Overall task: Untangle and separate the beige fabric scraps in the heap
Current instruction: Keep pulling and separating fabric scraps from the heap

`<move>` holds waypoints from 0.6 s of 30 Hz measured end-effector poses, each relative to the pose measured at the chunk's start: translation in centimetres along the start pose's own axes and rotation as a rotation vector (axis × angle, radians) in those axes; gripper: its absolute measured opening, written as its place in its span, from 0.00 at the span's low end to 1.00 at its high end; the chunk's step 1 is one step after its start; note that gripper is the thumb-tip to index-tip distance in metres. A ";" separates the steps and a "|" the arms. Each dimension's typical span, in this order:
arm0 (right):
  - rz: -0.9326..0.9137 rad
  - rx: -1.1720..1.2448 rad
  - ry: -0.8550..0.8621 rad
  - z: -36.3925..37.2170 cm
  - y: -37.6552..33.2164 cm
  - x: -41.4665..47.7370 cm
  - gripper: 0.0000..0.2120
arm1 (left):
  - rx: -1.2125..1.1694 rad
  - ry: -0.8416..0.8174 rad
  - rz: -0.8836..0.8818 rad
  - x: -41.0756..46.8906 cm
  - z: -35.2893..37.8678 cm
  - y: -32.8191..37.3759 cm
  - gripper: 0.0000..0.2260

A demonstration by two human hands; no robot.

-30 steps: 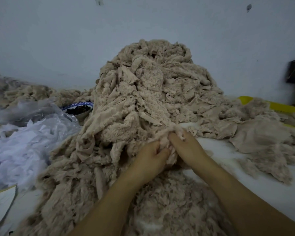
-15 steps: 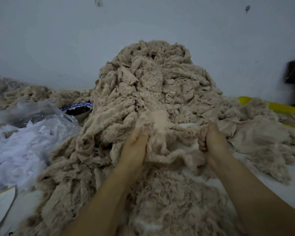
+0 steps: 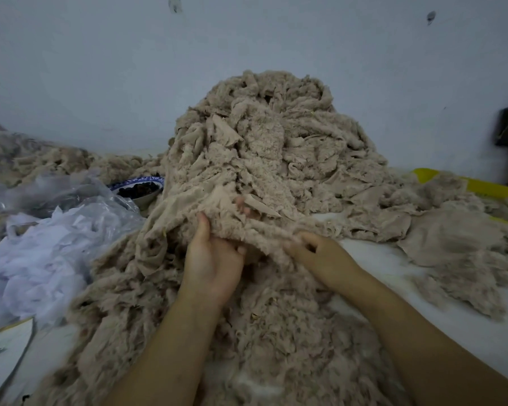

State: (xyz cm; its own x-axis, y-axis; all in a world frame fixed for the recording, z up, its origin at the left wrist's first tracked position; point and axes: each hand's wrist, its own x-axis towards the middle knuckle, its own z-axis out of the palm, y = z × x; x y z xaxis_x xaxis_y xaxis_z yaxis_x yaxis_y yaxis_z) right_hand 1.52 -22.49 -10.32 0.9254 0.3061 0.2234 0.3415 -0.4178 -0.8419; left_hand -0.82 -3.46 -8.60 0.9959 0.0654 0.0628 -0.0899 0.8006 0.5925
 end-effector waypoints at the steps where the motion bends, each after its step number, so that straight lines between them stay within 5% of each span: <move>1: 0.043 0.131 0.026 -0.3 -0.2 -0.1 0.22 | -0.008 0.021 0.008 0.2 0.0 0.1 0.27; 3: 0.116 0.374 0.062 -0.5 -1.0 -0.2 0.24 | 0.063 0.011 -0.035 0.1 0.3 0.0 0.31; 6: 0.082 0.394 0.134 0.1 -1.9 -0.3 0.23 | 0.330 -0.083 -0.188 -0.9 1.2 -1.2 0.39; 10: -0.006 0.263 0.129 0.5 -2.1 -0.2 0.36 | 0.685 -0.106 -0.135 -1.5 1.5 -3.2 0.20; 12: -0.005 0.239 0.142 0.3 -2.1 -0.3 0.40 | 0.616 0.013 -0.057 -1.1 1.4 -3.2 0.09; 18: 0.079 0.374 0.236 -0.3 -1.9 0.0 0.27 | 0.471 0.061 -0.020 -1.1 1.7 -2.3 0.12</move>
State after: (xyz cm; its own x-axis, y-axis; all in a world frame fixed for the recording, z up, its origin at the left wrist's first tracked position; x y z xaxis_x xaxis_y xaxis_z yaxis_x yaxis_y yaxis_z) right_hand 0.90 -21.96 -8.56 0.9733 0.0639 0.2204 0.2252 -0.0811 -0.9709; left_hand -1.68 -6.40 -8.71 0.9951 0.0990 0.0087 -0.0522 0.4457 0.8937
